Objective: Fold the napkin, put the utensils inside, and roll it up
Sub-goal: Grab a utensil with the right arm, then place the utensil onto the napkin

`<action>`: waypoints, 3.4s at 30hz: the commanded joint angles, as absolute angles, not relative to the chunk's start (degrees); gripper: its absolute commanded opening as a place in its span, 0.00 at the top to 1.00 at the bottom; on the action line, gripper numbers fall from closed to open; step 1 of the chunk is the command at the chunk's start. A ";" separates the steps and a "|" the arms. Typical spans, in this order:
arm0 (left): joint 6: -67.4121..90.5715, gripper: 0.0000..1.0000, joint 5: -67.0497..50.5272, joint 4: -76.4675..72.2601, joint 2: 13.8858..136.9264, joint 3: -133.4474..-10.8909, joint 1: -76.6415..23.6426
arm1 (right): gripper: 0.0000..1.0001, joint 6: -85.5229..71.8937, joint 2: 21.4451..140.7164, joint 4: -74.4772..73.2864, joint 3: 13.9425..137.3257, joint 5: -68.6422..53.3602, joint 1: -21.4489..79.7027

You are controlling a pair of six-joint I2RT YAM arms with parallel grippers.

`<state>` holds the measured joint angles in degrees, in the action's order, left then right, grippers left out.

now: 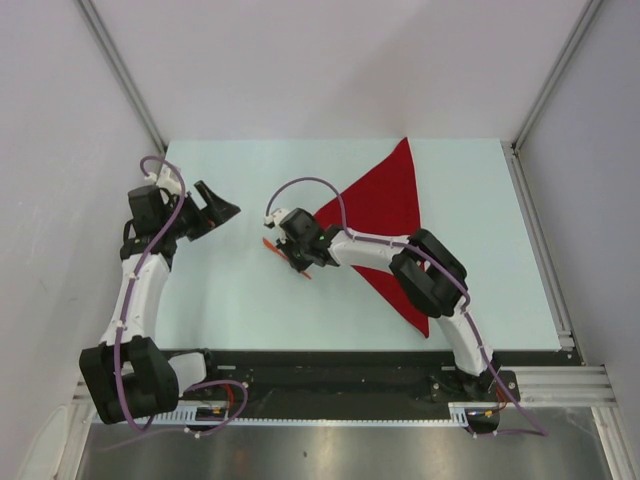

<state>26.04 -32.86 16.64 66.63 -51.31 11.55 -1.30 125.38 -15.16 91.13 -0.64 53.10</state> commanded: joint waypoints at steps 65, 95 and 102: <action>27.33 0.05 -36.12 13.36 66.09 -50.36 11.95 | 0.39 -8.53 102.41 -16.69 71.37 -5.10 17.64; 28.48 0.05 -37.97 11.78 63.99 -49.40 9.67 | 0.41 -49.65 52.47 -48.35 32.17 8.17 27.42; 28.56 0.05 -38.14 11.86 64.25 -49.31 9.58 | 0.52 -49.22 55.37 -44.65 30.67 7.56 27.33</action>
